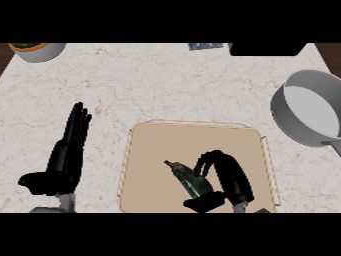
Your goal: Pick the eggplant from the tray and place it in the pot
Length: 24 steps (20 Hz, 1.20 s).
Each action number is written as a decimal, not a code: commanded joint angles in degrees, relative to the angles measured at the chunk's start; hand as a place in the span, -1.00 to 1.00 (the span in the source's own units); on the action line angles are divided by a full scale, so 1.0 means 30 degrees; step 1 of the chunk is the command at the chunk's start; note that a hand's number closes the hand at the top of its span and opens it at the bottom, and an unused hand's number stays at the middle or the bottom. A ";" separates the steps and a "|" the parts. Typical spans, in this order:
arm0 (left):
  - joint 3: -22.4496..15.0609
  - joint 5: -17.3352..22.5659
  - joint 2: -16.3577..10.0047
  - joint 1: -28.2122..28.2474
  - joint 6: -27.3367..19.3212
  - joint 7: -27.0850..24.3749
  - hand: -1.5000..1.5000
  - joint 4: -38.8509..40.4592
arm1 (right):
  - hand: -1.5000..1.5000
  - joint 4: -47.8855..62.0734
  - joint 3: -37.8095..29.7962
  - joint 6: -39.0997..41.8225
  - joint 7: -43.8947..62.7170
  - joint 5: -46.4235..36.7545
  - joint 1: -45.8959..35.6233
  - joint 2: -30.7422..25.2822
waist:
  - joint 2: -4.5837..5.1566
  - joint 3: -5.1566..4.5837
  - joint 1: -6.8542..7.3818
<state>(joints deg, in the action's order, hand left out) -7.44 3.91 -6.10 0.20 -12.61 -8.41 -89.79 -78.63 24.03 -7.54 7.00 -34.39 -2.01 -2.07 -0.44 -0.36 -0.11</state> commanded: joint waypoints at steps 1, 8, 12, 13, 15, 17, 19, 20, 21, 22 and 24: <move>0.0382 -0.0104 -0.0102 -0.0619 -0.0039 0.2136 0.00 -0.1622 | 1.00 -0.0521 -0.0425 0.0288 -0.0004 0.0068 0.0343 0.0035 | 0.0131 0.0122 0.0043; 0.0362 0.0005 -0.0185 -0.0365 0.0526 0.0653 0.00 -0.0354 | 1.00 0.1162 0.1840 0.0395 0.5797 -0.7391 -0.3501 -0.0644 | 0.0097 0.0062 0.0355; 0.0262 -0.0307 0.0047 0.0021 0.0190 0.0454 0.00 -0.0454 | 1.00 0.0639 0.2930 0.0942 0.8187 -1.0339 -0.4885 -0.0168 | 0.0080 0.0098 0.0182; 0.0229 0.0076 0.0080 0.0766 0.0495 0.0442 0.00 -0.1176 | 1.00 0.0651 0.2469 0.0641 0.7724 -1.0294 -0.4863 -0.0358 | 0.0098 0.0112 0.0183; 0.0575 0.0088 -0.0077 0.0001 0.0715 0.0220 0.00 -0.0282 | 1.00 -0.0813 0.2800 0.0096 0.8441 -1.1305 -0.5038 0.0093 | 0.0101 0.0109 0.0040; 0.0277 -0.0412 0.0152 -0.0261 -0.0004 0.1335 0.00 -0.0928 | 1.00 -0.3214 0.3618 -0.0485 0.9032 -1.2333 -0.3676 -0.0341 | 0.0043 0.0116 -0.0137; 0.0609 -0.0149 0.0023 -0.0413 0.0206 0.1319 0.00 -0.0419 | 1.00 -0.4681 0.4332 0.0388 1.1060 -1.3654 -0.4791 0.0654 | 0.0025 0.0107 -0.0139; 0.1003 0.0174 -0.0147 -0.0229 0.0729 0.0243 0.00 0.0315 | 1.00 -0.5040 0.4528 -0.0066 1.1141 -1.4522 -0.4241 0.0626 | 0.0059 0.0103 -0.0149; 0.0540 -0.0434 0.0339 -0.0775 -0.0087 0.0934 0.00 -0.0108 | 1.00 -0.5950 0.4427 0.1214 1.1810 -1.5089 -0.4923 0.0550 | 0.0036 0.0106 -0.0186; 0.0594 0.0035 -0.0077 0.0637 0.0640 0.0727 0.00 -0.0587 | 1.00 -0.6759 0.4795 0.1369 1.2882 -1.5424 -0.4916 0.0670 | 0.0020 0.0106 -0.0043; 0.0725 -0.0356 0.0293 -0.0105 0.0117 0.0260 0.00 -0.0086 | 1.00 -0.7733 0.5810 0.1585 1.3754 -1.7375 -0.3586 0.0677 | 0.0031 0.0107 -0.0178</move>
<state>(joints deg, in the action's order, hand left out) -5.36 3.56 -5.90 -0.18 -11.41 -6.78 -90.32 -94.10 37.28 -5.29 41.81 -78.65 -15.38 -0.54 -0.28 -0.05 -0.36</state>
